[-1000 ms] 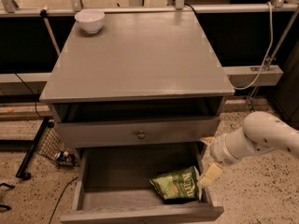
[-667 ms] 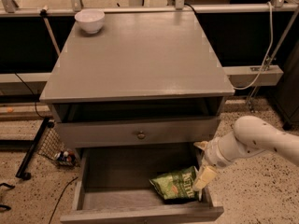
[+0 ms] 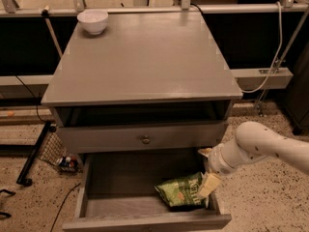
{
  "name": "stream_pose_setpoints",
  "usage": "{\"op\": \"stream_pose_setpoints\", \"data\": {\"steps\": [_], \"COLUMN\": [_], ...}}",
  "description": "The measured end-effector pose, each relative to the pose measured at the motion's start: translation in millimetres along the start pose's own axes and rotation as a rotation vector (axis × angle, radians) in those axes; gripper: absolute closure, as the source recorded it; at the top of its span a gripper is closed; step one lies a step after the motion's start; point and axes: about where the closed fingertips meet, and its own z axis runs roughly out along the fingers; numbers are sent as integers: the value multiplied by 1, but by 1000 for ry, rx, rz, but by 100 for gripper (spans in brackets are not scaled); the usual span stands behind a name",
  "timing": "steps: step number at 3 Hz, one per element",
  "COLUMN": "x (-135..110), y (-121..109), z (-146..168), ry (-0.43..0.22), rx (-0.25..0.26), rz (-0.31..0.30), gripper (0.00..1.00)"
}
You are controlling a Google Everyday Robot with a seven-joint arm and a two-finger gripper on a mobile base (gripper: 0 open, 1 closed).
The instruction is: Pick green jalapeno chip bag from middle drawer and place on counter
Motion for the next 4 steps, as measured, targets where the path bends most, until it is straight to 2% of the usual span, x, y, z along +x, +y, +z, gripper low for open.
{"op": "stream_pose_setpoints", "data": {"steps": [2,4], "x": [18,40], "y": [-11,-22], "z": [37,76], "ry": [-7,11], "rx": [-24,-78], "rz": [-9,16], "gripper": [0,0]}}
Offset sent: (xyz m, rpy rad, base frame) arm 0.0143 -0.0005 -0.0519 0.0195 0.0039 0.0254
